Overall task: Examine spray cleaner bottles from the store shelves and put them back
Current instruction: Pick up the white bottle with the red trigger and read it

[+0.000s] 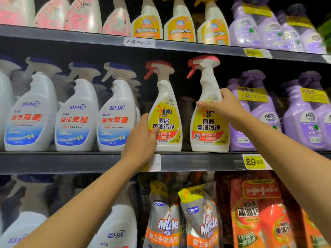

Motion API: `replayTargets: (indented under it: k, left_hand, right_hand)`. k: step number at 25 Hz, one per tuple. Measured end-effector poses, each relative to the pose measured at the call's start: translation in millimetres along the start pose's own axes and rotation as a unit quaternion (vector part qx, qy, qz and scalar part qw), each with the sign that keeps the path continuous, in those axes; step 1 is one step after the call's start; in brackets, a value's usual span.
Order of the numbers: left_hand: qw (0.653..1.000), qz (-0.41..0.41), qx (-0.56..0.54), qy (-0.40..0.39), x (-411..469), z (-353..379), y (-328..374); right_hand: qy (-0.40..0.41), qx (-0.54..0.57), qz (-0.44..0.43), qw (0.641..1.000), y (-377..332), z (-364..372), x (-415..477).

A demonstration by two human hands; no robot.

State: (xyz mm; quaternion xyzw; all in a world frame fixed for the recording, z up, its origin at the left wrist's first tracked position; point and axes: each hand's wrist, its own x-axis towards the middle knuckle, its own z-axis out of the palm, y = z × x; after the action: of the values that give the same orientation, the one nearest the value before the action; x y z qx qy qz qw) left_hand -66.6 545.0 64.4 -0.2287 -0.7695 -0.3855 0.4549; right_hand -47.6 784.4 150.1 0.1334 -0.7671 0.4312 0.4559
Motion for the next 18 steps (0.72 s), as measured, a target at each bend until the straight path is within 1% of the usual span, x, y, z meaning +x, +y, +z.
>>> replayTargets:
  k: [2, 5, 7, 9, 10, 11, 12, 13, 14, 15, 16, 17, 18]
  left_hand:
    - [0.999, 0.015, 0.020, 0.020, -4, 2, 0]
    - [0.996, 0.047, 0.055, 0.060, -12, 5, 1]
    - [0.990, 0.069, 0.084, 0.086, -17, 4, 4]
    - [0.982, 0.108, 0.104, 0.113, -24, 3, 10]
    - [0.976, 0.137, 0.107, 0.127, -29, 2, 15]
    - [0.971, 0.166, 0.102, 0.137, -35, 1, 20]
    - [0.971, 0.187, 0.072, 0.133, -42, 1, 26]
    - [0.977, 0.186, 0.007, 0.104, -51, 1, 34]
    - [0.983, 0.155, -0.080, 0.048, -62, 2, 42]
    - [0.980, 0.102, -0.172, -0.021, -74, 2, 50]
    - [0.961, 0.041, -0.258, -0.088, -88, 4, 55]
    - [0.935, -0.013, -0.324, -0.142, -101, 6, 56]
    - [0.911, -0.052, -0.368, -0.179, -116, 9, 53]
  right_hand:
    - [0.006, 0.039, -0.026, 0.999, 6, 1, -11]
    - [0.062, 0.007, -0.063, 0.996, 7, 3, -24]
    - [0.080, -0.009, -0.067, 0.995, 0, 0, -28]
    - [0.071, 0.001, -0.052, 0.996, -8, -7, -32]
    - [0.060, 0.023, -0.036, 0.997, -12, -10, -36]
    - [0.045, 0.049, -0.018, 0.998, -14, -13, -41]
    - [0.032, 0.070, -0.005, 0.997, -16, -14, -49]
    - [0.025, 0.084, 0.002, 0.996, -17, -12, -59]
    - [0.023, 0.097, 0.002, 0.995, -17, -10, -70]
    - [0.023, 0.111, 0.000, 0.994, -16, -6, -83]
    - [0.024, 0.124, 0.001, 0.992, -13, -1, -97]
    - [0.026, 0.135, 0.002, 0.991, -10, 4, -113]
    - [0.026, 0.143, 0.005, 0.989, -6, 10, -129]
